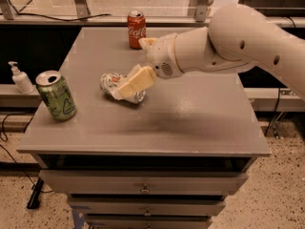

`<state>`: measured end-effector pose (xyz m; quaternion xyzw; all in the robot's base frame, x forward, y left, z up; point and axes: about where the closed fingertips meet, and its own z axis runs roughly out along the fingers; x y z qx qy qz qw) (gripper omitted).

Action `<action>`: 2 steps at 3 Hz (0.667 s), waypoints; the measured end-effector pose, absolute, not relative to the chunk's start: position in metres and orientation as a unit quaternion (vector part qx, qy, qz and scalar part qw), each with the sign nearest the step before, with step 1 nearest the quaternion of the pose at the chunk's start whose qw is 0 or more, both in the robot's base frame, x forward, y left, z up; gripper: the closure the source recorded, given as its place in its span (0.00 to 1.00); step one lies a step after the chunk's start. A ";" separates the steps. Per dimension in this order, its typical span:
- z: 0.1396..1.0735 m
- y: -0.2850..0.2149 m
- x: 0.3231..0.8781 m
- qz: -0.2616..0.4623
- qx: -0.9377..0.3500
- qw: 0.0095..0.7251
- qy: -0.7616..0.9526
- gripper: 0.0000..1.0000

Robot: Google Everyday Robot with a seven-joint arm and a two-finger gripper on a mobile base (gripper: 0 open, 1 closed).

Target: Knock 7up can over

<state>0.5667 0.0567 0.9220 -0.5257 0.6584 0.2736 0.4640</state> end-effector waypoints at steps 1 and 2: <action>0.921 0.004 0.574 0.243 -0.533 0.468 0.662 0.00; 0.923 -0.048 0.582 0.211 -0.535 0.470 0.670 0.00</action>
Offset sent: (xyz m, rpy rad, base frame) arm 0.0272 -0.1774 0.0030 -0.1490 -0.1066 -0.1207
